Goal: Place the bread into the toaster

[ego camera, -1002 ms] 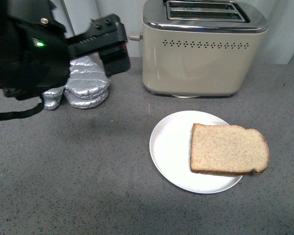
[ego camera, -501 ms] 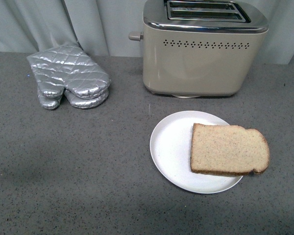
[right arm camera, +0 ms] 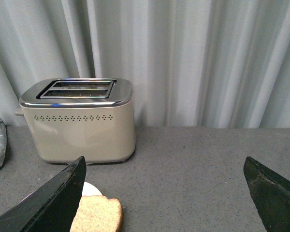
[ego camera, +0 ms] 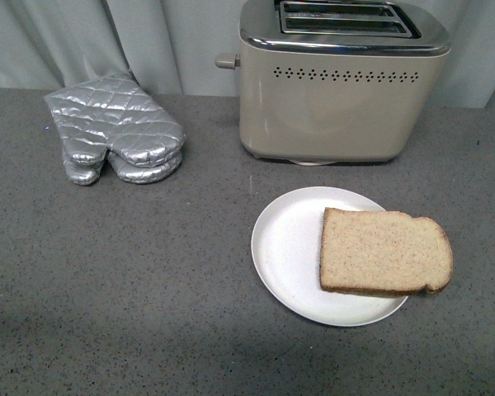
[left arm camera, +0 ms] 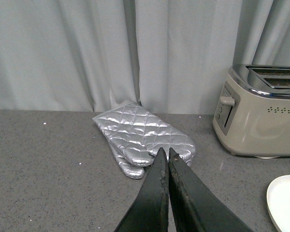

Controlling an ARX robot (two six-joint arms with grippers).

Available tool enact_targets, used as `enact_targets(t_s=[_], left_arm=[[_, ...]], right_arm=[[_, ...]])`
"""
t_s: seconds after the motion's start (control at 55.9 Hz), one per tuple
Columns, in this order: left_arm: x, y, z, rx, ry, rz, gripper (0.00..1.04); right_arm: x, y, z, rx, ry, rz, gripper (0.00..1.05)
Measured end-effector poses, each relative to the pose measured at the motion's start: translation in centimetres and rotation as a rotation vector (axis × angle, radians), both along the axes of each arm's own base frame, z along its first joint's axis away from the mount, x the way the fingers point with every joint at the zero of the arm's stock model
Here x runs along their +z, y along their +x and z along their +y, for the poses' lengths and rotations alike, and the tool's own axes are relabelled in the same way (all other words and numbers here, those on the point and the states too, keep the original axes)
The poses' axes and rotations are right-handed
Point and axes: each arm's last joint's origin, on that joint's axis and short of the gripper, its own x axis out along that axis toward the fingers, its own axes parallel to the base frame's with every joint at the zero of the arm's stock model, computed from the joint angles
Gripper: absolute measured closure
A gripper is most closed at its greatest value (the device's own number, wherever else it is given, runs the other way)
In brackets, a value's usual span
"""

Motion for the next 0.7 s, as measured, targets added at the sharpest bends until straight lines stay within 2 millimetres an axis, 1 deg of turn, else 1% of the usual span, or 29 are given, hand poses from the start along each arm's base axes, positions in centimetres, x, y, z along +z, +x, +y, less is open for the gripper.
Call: enact_targets(t_s=[0.107, 0.197, 0.698], left_arm=[[0.2, -0.4, 0.7, -0.024, 0.002, -0.008, 1.01], [0.4, -0.8, 1.2, 0.009, 0.002, -0.014, 1.01], [0.7, -2.7, 1.3, 0.004, 0.002, -0.026, 1.01]], right_arm=[[0.0, 0.0, 0.0, 0.000, 0.000, 0.000, 0.10], [0.0, 0.0, 0.0, 0.000, 0.000, 0.000, 0.10], [0.0, 0.0, 0.0, 0.000, 0.000, 0.000, 0.10]])
